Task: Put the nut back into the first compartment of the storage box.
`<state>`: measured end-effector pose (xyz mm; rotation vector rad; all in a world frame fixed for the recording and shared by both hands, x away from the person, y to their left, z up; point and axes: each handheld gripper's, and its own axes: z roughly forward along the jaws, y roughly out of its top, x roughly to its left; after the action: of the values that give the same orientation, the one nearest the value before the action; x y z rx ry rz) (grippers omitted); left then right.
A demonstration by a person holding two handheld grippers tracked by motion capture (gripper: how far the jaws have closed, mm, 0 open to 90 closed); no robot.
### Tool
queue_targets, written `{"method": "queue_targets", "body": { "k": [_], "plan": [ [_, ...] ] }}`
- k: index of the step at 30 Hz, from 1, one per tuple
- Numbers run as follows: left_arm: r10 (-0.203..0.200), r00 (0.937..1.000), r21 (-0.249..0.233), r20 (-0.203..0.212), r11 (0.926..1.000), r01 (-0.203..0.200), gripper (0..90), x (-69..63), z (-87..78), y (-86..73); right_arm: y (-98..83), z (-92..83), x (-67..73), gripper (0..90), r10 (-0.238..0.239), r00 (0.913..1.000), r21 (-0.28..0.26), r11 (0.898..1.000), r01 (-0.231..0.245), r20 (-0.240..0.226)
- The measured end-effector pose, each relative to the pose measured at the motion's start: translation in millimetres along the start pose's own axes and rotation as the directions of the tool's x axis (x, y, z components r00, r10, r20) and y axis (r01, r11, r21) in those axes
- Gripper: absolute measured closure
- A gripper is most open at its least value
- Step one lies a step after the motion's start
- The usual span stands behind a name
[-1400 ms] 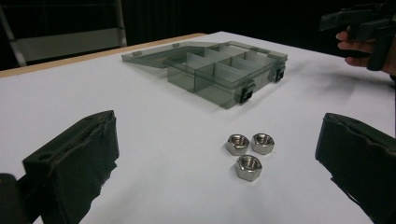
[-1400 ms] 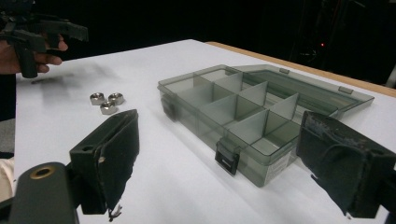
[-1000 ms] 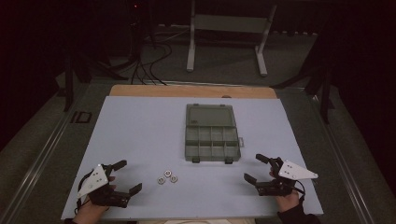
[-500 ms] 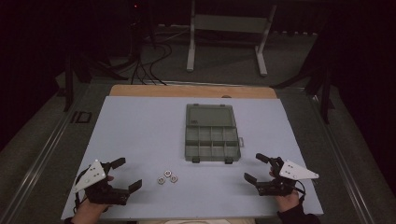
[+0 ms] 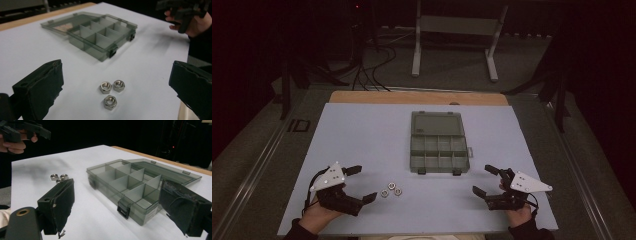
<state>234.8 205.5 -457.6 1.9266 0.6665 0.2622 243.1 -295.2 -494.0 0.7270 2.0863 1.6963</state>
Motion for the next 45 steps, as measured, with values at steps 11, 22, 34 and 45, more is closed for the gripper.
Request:
{"method": "queue_targets", "body": {
  "k": [11, 22, 34, 45],
  "plan": [
    [0.021, 0.9973, 0.147, 0.071, 0.9887, -0.031, 2.1, -5.8, 24.9, 1.8, 0.1, 1.3, 1.1, 13.4, -0.006, 0.9999, 0.004, 1.0, 0.006, -0.01],
    [0.048, 0.9954, 0.258, 0.082, 0.9636, -0.068, 15.8, -9.9, 39.1, -2.4, -0.7, 3.0, 1.1, 13.4, 0.0, 0.9999, 0.018, 1.0, 0.0, -0.016],
    [0.051, 0.9979, 0.377, 0.041, 0.9241, -0.063, 40.4, -3.6, 63.1, -8.2, -0.5, 3.1, 1.5, 13.4, -0.001, 0.9998, 0.017, 1.0, 0.002, -0.02],
    [0.058, 0.9983, 0.491, -0.006, 0.8698, -0.048, 57.7, -2.8, 77.4, -6.4, -0.5, 2.4, 1.1, 13.4, 0.003, 0.9998, 0.012, 1.0, -0.002, -0.021]
  ]
}}
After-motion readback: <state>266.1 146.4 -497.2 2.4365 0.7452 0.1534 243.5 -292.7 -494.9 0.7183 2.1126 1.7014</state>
